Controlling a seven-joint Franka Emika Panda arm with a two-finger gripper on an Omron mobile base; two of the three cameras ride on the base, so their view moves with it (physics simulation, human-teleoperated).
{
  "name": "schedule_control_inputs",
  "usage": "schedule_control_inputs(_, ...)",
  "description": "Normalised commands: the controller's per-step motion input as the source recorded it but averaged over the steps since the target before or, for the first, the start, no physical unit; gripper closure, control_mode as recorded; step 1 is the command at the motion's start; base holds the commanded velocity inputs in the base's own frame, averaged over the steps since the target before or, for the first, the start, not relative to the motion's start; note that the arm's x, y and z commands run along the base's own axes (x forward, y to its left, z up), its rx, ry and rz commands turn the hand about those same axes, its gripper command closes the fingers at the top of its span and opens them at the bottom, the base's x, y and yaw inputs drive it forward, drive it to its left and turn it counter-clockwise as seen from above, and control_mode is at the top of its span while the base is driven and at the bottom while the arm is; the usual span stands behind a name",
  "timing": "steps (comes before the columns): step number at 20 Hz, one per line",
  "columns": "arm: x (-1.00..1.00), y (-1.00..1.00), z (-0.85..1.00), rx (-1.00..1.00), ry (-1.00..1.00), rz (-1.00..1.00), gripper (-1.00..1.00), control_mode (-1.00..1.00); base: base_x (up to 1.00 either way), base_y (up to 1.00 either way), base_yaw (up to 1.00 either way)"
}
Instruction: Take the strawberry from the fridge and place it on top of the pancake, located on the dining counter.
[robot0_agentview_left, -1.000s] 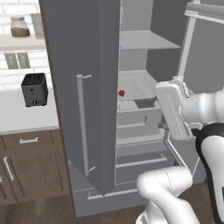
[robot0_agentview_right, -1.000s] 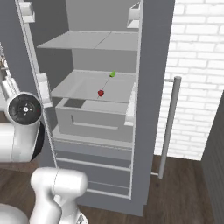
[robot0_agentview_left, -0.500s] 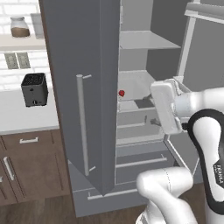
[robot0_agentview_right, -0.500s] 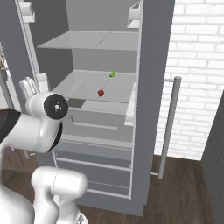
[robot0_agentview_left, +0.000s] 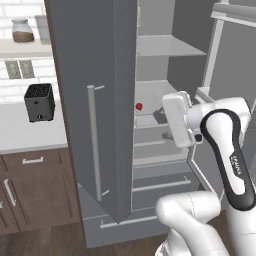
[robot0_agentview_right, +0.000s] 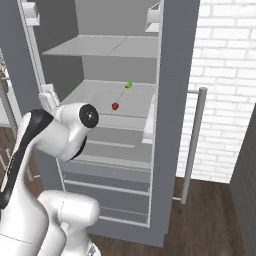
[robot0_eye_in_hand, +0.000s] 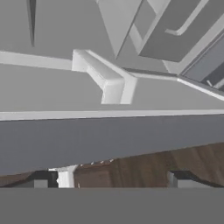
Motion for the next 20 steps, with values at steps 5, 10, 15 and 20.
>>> schedule_control_inputs(5, 0.66, 0.13, -0.36, 0.05, 0.0, 0.09, -1.0, -1.0, 0.0, 0.0, 0.0)
schedule_control_inputs(10, 0.55, 0.3, -0.22, 0.05, 0.0, 0.05, -1.0, -1.0, 0.0, 0.0, 0.0)
schedule_control_inputs(15, 0.37, 0.42, -0.12, 0.03, 0.0, 0.04, -1.0, -1.0, 0.0, 0.0, 0.0)
schedule_control_inputs(20, -0.08, 0.65, -0.08, 0.0, -0.01, 0.09, -1.0, -1.0, 0.0, 0.0, 0.0)
